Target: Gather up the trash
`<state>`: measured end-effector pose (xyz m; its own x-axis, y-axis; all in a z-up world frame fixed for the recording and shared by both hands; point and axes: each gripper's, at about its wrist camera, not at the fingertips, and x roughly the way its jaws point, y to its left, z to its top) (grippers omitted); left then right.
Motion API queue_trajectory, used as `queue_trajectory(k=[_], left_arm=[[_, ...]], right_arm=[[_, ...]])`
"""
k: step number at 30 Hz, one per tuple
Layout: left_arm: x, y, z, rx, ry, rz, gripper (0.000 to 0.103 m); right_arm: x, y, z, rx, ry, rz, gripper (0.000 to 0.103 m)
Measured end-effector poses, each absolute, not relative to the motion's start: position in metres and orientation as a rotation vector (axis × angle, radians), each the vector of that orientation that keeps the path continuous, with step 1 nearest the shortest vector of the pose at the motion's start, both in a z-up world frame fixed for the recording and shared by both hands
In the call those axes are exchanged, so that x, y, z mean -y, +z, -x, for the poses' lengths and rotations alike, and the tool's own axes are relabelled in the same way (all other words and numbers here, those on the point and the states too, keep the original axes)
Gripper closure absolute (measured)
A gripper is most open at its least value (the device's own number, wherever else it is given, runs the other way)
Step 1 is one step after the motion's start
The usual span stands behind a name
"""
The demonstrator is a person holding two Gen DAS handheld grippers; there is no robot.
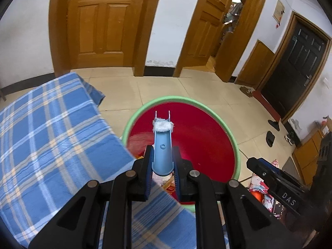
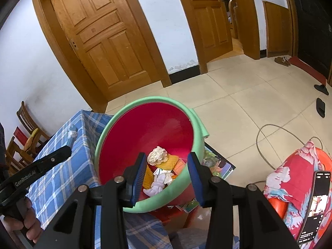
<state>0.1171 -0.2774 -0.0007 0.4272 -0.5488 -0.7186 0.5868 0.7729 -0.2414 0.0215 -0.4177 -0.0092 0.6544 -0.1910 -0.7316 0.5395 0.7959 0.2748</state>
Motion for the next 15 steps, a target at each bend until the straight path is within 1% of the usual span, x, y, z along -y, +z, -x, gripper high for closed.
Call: queue_trajectory(k=[6,7,9,11,12,13,15], left_arm=[[0.291,-0.010,-0.117,-0.897,-0.729,-0.062,0.085],[0.292,-0.011,-0.116,-0.900,-0.727,-0.067,0.079],[0.292,-0.011,-0.115,-0.902,-0.718,-0.070,0.073],[0.290,-0.010,-0.113,-0.899,-0.709,-0.073,0.071],[0.289,-0.010,-0.113,-0.898,-0.703,-0.074,0.069],[0.286,-0.009,-0.112,-0.897,-0.692,-0.076,0.063],[0.280,-0.007,-0.111,-0.890,-0.665,-0.076,0.056]], right_arm=[[0.420,-0.008,-0.020,-0.749,-0.436,-0.506,0.059],[0.420,-0.007,-0.020,-0.747,-0.436,-0.506,0.058],[0.420,-0.007,-0.019,-0.745,-0.437,-0.506,0.057],[0.418,-0.007,-0.020,-0.743,-0.436,-0.507,0.056],[0.417,-0.006,-0.020,-0.743,-0.435,-0.506,0.056],[0.416,-0.006,-0.021,-0.743,-0.433,-0.504,0.055],[0.413,-0.005,-0.021,-0.743,-0.427,-0.500,0.054]])
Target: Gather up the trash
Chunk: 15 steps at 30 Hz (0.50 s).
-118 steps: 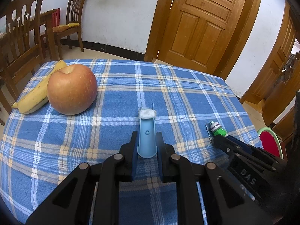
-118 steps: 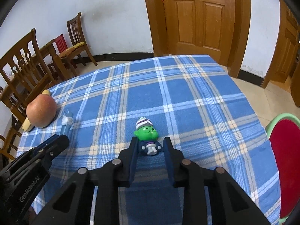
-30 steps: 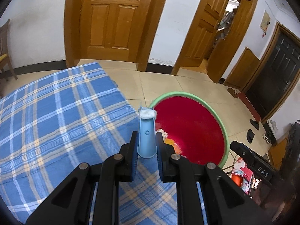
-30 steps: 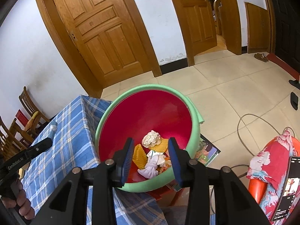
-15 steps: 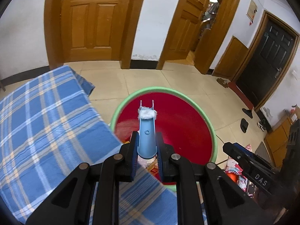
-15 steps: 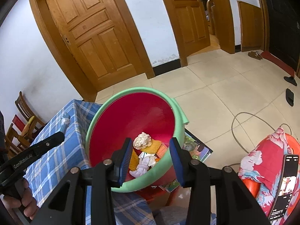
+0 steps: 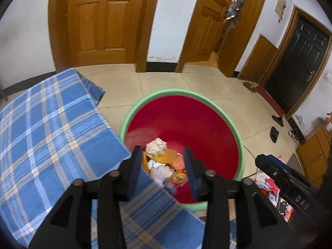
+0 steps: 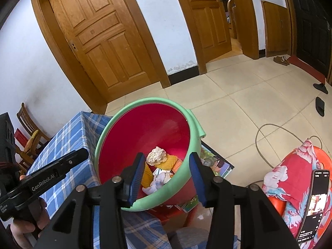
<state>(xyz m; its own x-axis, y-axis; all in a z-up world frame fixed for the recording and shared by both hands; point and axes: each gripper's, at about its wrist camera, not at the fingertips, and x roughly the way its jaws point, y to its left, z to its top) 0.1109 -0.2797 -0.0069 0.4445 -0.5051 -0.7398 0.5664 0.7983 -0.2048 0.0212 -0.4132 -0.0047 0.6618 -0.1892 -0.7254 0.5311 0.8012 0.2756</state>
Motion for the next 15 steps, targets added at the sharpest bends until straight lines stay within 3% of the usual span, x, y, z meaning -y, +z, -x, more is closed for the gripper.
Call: queue_trajectory(k=[6,10,15], left_arm=[[0.257,0.000,-0.108,-0.873,-0.595,-0.061,0.042],[0.239,0.005,-0.104,-0.861,-0.554,-0.052,0.032],[0.218,0.016,-0.094,-0.834,-0.499,-0.045,0.027]], right_arm=[[0.404,0.002,-0.018,-0.731,-0.416,-0.491,0.036],[0.394,0.006,-0.016,-0.731,-0.390,-0.485,0.029],[0.377,0.012,-0.015,-0.725,-0.351,-0.462,0.022]])
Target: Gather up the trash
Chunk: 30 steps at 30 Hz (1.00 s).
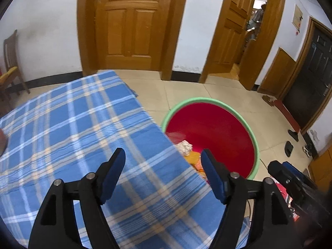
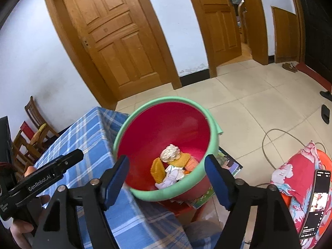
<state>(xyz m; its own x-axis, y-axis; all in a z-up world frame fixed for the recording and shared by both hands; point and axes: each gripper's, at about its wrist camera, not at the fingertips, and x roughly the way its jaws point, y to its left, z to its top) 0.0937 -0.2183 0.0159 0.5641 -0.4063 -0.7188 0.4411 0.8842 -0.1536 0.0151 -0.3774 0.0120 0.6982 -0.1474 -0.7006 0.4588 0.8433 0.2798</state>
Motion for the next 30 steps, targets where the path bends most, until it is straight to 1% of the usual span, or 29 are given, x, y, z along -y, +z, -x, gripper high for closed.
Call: queue_trajectory(k=[1,3,9,17,20,21,23,24,30], left_arm=[[0.214,0.017,-0.092,-0.830,-0.487,-0.046,0.026],[0.204,0.019,-0.090,-0.830,-0.445,-0.049,0.020],[0.173,0.021,-0.084,-0.821,-0.365,-0.027,0.020],[0.137,0.028,-0.068,-0.807,-0.291,-0.005,0.018],[0.124,0.031,-0.061,-0.801,-0.263,0.002,0.018],[0.119,0.032,-0.058,-0.798,-0.254,0.005,0.017],[0.112,0.035,-0.054,-0.786,-0.240,0.007,0.014],[0.109,0.036,-0.051,-0.779,-0.236,0.008,0.013],[0.092,0.043,-0.035,-0.762,-0.209,0.018,0.013]], right_arm=[[0.374,0.013,-0.015,-0.724,-0.345,-0.457,0.020],[0.367,0.015,-0.015,-0.722,-0.338,-0.445,0.019],[0.347,0.021,-0.013,-0.719,-0.308,-0.418,0.017],[0.319,0.028,-0.010,-0.710,-0.270,-0.381,0.008],[0.308,0.030,-0.010,-0.711,-0.250,-0.370,0.007],[0.304,0.030,-0.009,-0.711,-0.244,-0.368,0.006],[0.298,0.031,-0.008,-0.706,-0.237,-0.364,0.001],[0.294,0.032,-0.006,-0.704,-0.234,-0.360,0.001],[0.282,0.034,0.000,-0.703,-0.220,-0.352,0.001]])
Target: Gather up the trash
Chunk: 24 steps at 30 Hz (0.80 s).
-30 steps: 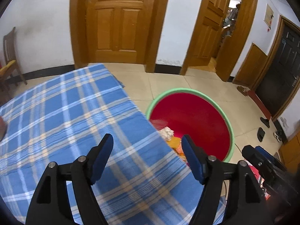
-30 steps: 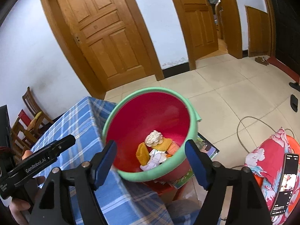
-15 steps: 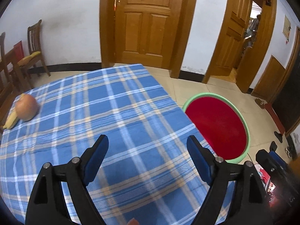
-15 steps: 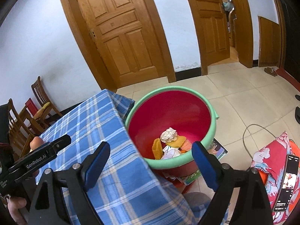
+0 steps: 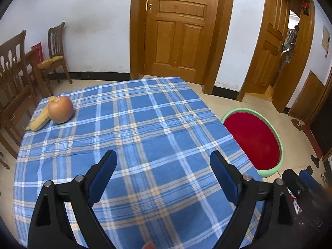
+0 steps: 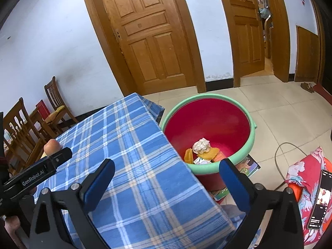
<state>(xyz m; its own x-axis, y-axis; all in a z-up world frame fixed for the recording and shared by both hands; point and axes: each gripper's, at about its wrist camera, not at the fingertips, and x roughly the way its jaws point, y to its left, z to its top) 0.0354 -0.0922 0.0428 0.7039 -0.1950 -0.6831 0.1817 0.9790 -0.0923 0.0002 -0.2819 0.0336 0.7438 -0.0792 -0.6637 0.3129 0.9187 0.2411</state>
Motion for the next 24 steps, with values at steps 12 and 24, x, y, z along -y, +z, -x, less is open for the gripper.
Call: queue_trajectory(k=[12,24], left_arm=[[0.070,0.044,-0.015,-0.750,-0.156,0.016,0.013],[0.059,0.042,-0.013,-0.753,-0.117,0.043,0.013]], right_arm=[[0.263,0.037,0.009,-0.699,-0.197,-0.320,0.001],[0.260,0.038,0.010,-0.698,-0.197,-0.313,0.001]])
